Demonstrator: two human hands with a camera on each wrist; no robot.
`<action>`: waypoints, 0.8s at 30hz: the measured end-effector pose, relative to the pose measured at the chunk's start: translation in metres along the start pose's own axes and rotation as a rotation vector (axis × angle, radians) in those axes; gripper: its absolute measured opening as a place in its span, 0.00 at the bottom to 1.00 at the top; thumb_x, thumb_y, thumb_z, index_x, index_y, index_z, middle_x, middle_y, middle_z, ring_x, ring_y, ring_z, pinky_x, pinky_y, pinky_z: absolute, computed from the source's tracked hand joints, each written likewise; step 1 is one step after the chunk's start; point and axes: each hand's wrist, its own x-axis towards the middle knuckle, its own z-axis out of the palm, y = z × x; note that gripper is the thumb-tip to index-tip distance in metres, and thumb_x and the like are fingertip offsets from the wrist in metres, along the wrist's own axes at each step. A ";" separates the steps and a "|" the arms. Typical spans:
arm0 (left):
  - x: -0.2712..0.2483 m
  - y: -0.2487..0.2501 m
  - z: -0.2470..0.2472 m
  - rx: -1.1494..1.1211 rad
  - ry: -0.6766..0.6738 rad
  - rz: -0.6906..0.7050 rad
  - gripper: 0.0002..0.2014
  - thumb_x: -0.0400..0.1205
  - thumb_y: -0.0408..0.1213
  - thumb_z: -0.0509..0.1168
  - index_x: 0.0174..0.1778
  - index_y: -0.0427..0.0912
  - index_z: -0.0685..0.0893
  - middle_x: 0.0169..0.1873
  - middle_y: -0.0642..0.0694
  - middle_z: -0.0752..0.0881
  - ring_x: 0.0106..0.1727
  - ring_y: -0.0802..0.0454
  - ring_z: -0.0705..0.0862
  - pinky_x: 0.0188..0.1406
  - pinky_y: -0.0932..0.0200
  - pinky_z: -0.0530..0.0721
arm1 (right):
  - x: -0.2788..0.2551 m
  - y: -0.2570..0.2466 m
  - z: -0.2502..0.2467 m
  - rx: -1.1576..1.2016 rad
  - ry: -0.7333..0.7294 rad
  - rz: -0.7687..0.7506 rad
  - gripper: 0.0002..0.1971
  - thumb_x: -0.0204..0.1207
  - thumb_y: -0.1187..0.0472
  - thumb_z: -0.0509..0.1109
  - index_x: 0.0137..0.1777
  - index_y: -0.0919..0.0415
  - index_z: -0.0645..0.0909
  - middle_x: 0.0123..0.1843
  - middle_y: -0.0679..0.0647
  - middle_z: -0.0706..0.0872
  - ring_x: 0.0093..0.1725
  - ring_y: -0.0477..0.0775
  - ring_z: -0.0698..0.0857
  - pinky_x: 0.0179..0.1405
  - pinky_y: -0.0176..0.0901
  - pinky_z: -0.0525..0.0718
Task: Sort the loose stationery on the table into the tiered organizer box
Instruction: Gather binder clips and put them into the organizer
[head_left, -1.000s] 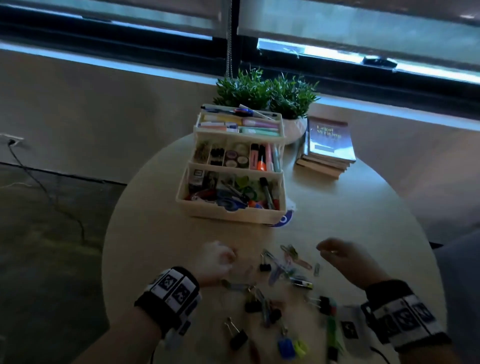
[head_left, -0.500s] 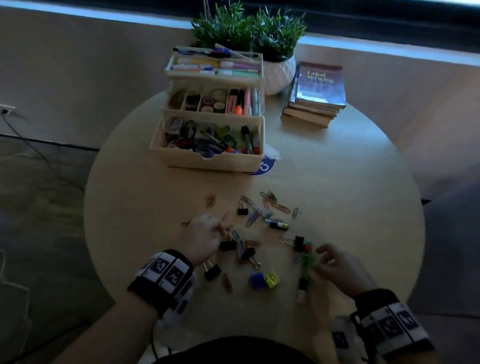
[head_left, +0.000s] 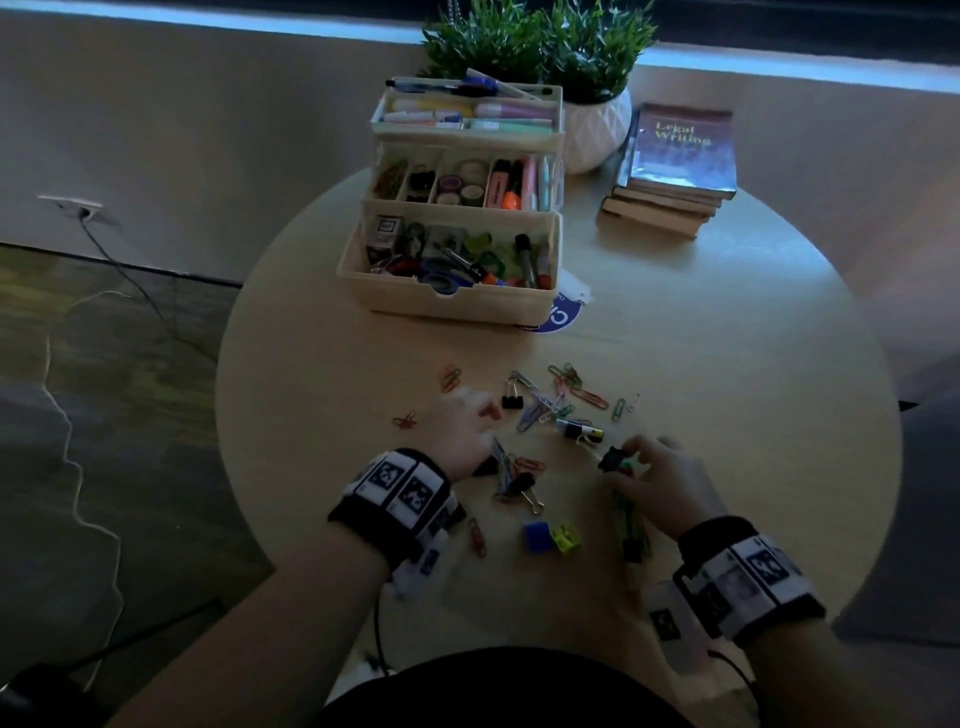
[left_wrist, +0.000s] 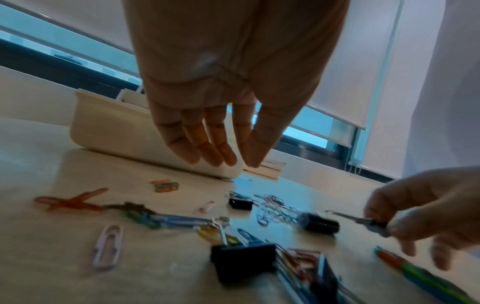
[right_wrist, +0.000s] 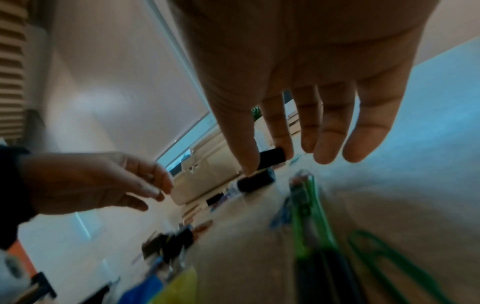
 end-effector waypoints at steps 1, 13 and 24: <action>0.002 -0.002 -0.005 -0.003 0.014 -0.026 0.09 0.80 0.32 0.62 0.54 0.44 0.83 0.57 0.47 0.81 0.57 0.50 0.79 0.51 0.61 0.74 | -0.002 0.001 -0.003 0.044 0.050 -0.016 0.16 0.73 0.54 0.72 0.59 0.58 0.79 0.56 0.56 0.80 0.49 0.55 0.83 0.50 0.45 0.80; -0.009 -0.023 0.022 0.221 -0.176 0.014 0.13 0.78 0.32 0.64 0.59 0.42 0.81 0.57 0.44 0.81 0.59 0.46 0.79 0.57 0.55 0.78 | -0.015 0.016 -0.016 0.619 0.028 0.009 0.12 0.71 0.67 0.74 0.53 0.63 0.81 0.42 0.60 0.87 0.38 0.55 0.83 0.37 0.45 0.83; 0.000 -0.041 -0.054 -0.276 -0.048 0.087 0.09 0.79 0.34 0.66 0.54 0.45 0.82 0.49 0.52 0.81 0.49 0.61 0.80 0.46 0.76 0.77 | 0.025 -0.057 -0.033 0.644 0.064 -0.148 0.07 0.69 0.66 0.75 0.43 0.55 0.83 0.34 0.52 0.88 0.34 0.52 0.83 0.31 0.41 0.80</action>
